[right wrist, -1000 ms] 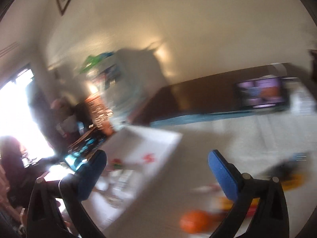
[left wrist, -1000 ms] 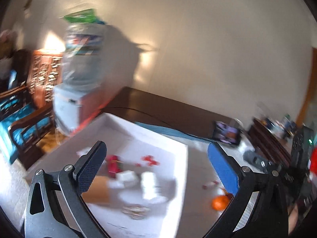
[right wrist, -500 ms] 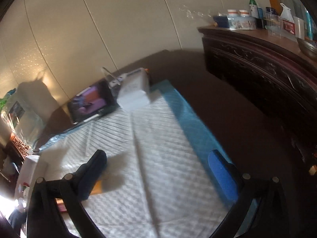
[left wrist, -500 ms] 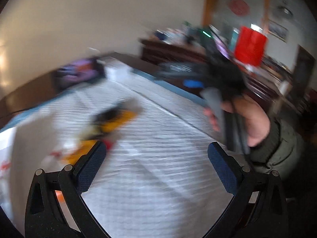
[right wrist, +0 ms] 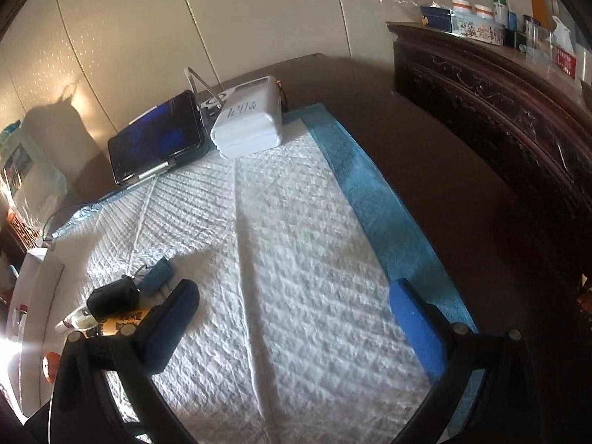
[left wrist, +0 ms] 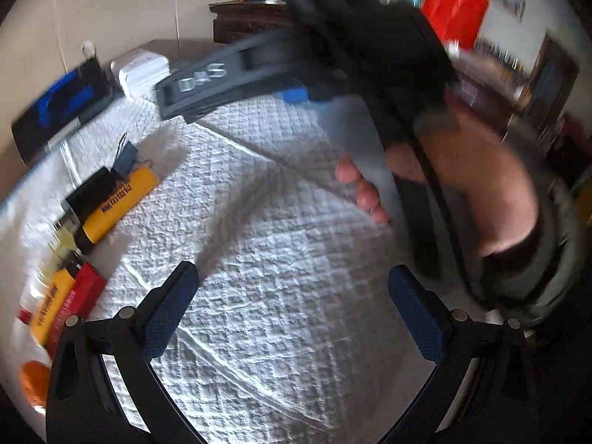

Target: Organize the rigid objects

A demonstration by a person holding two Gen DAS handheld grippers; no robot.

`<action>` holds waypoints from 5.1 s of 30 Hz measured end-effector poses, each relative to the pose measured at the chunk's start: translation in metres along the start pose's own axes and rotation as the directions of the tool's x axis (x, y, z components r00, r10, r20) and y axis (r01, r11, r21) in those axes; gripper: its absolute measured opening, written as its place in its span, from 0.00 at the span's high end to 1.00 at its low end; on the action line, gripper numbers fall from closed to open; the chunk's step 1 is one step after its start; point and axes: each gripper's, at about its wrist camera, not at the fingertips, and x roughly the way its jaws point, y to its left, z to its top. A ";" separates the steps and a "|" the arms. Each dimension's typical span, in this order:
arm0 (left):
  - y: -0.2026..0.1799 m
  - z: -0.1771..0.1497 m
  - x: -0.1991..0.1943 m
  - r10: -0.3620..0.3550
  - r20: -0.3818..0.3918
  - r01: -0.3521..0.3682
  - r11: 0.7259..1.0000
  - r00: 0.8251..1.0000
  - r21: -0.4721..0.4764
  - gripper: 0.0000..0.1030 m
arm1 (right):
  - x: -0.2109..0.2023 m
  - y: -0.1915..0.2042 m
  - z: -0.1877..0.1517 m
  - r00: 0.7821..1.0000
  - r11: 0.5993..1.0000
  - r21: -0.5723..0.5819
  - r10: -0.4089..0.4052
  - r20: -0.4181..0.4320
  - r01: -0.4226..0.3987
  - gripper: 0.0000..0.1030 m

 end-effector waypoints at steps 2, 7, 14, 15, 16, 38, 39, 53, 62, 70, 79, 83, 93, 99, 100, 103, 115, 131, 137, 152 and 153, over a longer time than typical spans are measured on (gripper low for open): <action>-0.001 -0.001 -0.002 0.004 0.004 -0.004 1.000 1.000 0.002 0.00 | 0.001 0.002 0.000 1.000 1.000 -0.008 -0.012 -0.004 0.012 0.00; 0.004 -0.001 -0.006 -0.003 0.003 0.003 1.000 1.000 -0.002 0.00 | 0.002 0.004 0.001 1.000 0.999 -0.020 -0.028 -0.011 0.028 0.00; 0.004 0.000 -0.006 -0.003 0.002 0.003 1.000 1.000 -0.001 0.00 | 0.002 0.005 0.001 0.999 0.999 -0.021 -0.030 -0.012 0.030 0.00; 0.004 0.000 -0.006 -0.003 0.002 0.003 1.000 1.000 -0.001 0.00 | 0.001 0.004 0.001 1.000 0.999 -0.018 -0.027 -0.011 0.026 0.00; 0.004 0.000 -0.006 -0.003 0.002 0.003 1.000 1.000 -0.001 0.00 | 0.001 0.004 0.001 1.000 1.000 -0.015 -0.022 -0.009 0.022 0.00; 0.002 0.003 0.004 -0.019 0.002 0.019 1.000 1.000 0.022 0.00 | 0.001 0.004 0.000 1.000 1.000 -0.019 -0.024 -0.009 0.024 0.00; 0.002 0.003 0.004 -0.020 0.001 0.020 1.000 1.000 0.023 0.00 | 0.001 0.003 0.000 1.000 1.000 -0.019 -0.024 -0.009 0.024 0.00; 0.001 0.001 0.005 -0.020 0.002 0.020 1.000 1.000 0.024 0.00 | 0.002 0.004 0.000 1.000 0.999 -0.020 -0.026 -0.010 0.025 0.00; 0.001 0.001 0.005 -0.020 0.001 0.020 1.000 1.000 0.024 0.00 | 0.002 0.004 0.000 1.000 0.999 -0.020 -0.025 -0.009 0.025 0.00; 0.002 0.001 0.005 -0.020 0.001 0.020 1.000 1.000 0.024 0.00 | 0.002 0.004 0.000 1.000 0.999 -0.020 -0.025 -0.009 0.025 0.00; 0.002 0.001 0.005 -0.020 0.001 0.020 1.000 1.000 0.024 0.00 | 0.002 0.004 0.000 1.000 0.999 -0.020 -0.025 -0.009 0.025 0.00; 0.002 0.001 0.005 -0.020 0.001 0.020 0.999 1.000 0.024 0.00 | 0.002 0.004 0.000 1.000 1.000 -0.019 -0.025 -0.009 0.024 0.00; 0.003 0.001 0.004 -0.021 0.001 0.021 0.999 1.000 0.025 0.00 | 0.002 0.004 0.000 1.000 1.000 -0.019 -0.025 -0.009 0.024 0.00; 0.003 0.001 0.004 -0.021 0.001 0.021 0.999 1.000 0.025 0.01 | 0.002 0.004 0.000 1.000 0.999 -0.020 -0.025 -0.009 0.025 0.00; 0.003 0.001 0.004 -0.021 0.001 0.021 0.999 1.000 0.025 0.00 | 0.002 0.004 0.000 1.000 0.999 -0.020 -0.025 -0.009 0.025 0.00; 0.003 0.001 0.004 -0.021 0.001 0.021 0.999 1.000 0.025 0.00 | 0.002 0.004 0.000 1.000 1.000 -0.019 -0.025 -0.009 0.025 0.00; 0.002 0.001 0.004 -0.021 0.001 0.021 0.999 1.000 0.026 0.01 | 0.001 0.003 0.001 1.000 1.000 -0.011 -0.014 -0.006 0.014 0.00; 0.002 0.000 0.004 -0.021 0.001 0.021 0.999 1.000 0.026 0.00 | -0.002 -0.004 0.000 0.999 0.999 0.022 0.031 0.009 -0.032 0.00; 0.003 0.000 0.003 -0.016 0.001 0.016 1.000 1.000 0.019 0.00 | -0.002 -0.005 0.000 0.999 0.999 0.029 0.040 0.012 -0.041 0.00; 0.023 -0.051 -0.107 0.196 0.234 -0.156 0.972 0.952 -0.177 0.00 | -0.005 -0.011 0.001 0.997 0.995 0.061 0.077 0.028 -0.078 0.00; 0.034 -0.057 -0.120 0.264 0.249 -0.211 0.953 0.932 -0.219 0.00 | -0.004 -0.010 0.001 0.997 0.995 0.060 0.075 0.027 -0.077 0.00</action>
